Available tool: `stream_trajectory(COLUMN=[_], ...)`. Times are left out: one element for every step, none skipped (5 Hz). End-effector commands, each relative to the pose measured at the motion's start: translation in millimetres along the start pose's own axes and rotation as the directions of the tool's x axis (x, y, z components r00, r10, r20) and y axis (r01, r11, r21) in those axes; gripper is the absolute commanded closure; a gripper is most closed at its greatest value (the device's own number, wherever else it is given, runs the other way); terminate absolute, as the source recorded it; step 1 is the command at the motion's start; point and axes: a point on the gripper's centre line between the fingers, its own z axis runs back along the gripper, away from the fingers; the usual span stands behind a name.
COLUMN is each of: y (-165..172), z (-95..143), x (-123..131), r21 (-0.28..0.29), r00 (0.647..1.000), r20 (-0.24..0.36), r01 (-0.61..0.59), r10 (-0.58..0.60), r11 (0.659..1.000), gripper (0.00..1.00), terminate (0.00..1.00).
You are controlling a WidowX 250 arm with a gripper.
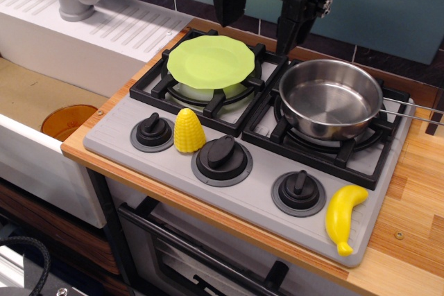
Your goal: End effector reaching banana
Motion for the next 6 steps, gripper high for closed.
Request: stream_trajectory(y=[0.0, -41.7, -72.7, -95.1, -107.2, -116.4], z=[0.0, -5.0, -2.2, -8.3, -27.2, -50.1], x=[0.0, -8.7, -13.0, -14.1, -8.6, -4.2], r21=[0.0, 0.0, 0.002, 0.012, 0.033, 0.02], r00=[1.0, 0.996, 0.987, 0.978, 0.972, 0.966], r20=[0.0, 0.001, -0.028, 0.019, 0.07, 0.115], r01=[0.0, -0.095, -0.159, -0.208, -0.229, -0.236], r10=[0.0, 0.095, 0.159, 0.208, 0.226, 0.233], r11=[1.0, 0.996, 0.987, 0.978, 0.973, 0.971], gripper=[0.0, 0.0, 0.0, 0.0, 0.0, 0.0], terminate=[0.0, 0.0, 0.0, 0.0, 0.0, 0.0])
